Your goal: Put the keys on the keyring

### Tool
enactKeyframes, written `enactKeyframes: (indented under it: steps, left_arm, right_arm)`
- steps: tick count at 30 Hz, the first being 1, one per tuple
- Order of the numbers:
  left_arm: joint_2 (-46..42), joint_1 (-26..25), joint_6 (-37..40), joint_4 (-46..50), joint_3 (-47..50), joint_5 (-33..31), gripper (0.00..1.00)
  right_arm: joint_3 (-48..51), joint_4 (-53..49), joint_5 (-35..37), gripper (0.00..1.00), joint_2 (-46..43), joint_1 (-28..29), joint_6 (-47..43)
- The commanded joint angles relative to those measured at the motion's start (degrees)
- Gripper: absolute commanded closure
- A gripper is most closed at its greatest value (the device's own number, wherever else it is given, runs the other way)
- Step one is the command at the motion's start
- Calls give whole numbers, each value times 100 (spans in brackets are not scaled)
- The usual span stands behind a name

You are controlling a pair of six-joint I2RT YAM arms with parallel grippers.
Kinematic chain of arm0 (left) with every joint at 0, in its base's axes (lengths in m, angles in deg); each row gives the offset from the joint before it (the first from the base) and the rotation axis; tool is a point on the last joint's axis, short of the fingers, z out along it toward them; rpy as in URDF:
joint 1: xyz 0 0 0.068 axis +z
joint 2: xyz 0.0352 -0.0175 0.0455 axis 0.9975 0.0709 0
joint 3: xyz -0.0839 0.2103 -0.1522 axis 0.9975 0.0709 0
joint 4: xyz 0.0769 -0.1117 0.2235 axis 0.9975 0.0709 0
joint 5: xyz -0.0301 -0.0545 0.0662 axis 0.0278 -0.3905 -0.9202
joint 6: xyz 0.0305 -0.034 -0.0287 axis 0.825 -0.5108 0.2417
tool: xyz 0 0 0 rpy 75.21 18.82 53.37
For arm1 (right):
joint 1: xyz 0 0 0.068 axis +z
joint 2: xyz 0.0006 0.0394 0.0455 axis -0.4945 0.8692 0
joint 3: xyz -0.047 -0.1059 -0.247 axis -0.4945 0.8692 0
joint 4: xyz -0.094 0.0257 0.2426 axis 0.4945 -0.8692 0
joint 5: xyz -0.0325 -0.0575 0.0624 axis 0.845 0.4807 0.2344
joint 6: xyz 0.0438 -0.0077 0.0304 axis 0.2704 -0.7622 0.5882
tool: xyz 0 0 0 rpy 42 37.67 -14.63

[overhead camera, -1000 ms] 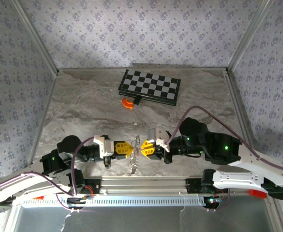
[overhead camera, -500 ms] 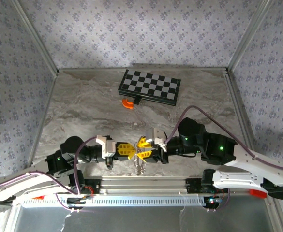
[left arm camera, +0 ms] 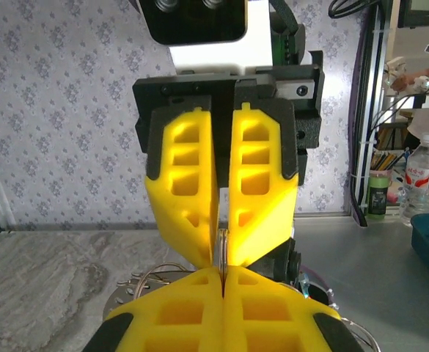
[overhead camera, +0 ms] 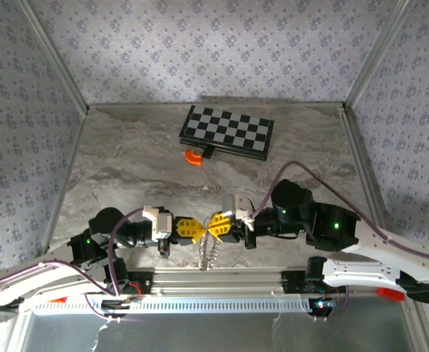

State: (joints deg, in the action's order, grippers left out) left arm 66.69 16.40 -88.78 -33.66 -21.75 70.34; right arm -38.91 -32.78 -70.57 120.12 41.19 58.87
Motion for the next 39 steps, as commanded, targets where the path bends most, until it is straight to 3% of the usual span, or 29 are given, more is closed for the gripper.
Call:
enactKeyframes:
  steps: [1, 4, 8, 10, 12, 18, 39]
  left_arm:
    - [-50, -8, -73, -511, -86, 116, 100]
    - [-20, -12, -76, -503, -94, 88, 100]
    - [11, -12, 127, 45, -296, -168, 99]
    - [62, -15, 331, 608, -531, -439, 84]
    - [140, -14, 530, 1195, -756, -692, 77]
    - [584, -8, 945, 2382, -1303, -1119, 78]
    - [922, -21, 1012, 2624, -1360, -896, 71]
  right_arm:
    - [54, 112, 81, 93, -39, 10, -65]
    - [4, 74, 83, 100, 3, 1, -109]
    - [-117, -85, 168, 100, 69, 1, -163]
    - [-235, -285, 340, 100, 153, 9, -184]
    - [-440, -637, 538, 100, 304, 15, -302]
    - [-1108, -1527, 857, 100, 754, 132, -583]
    - [-1190, -1813, 881, 100, 903, 83, -680]
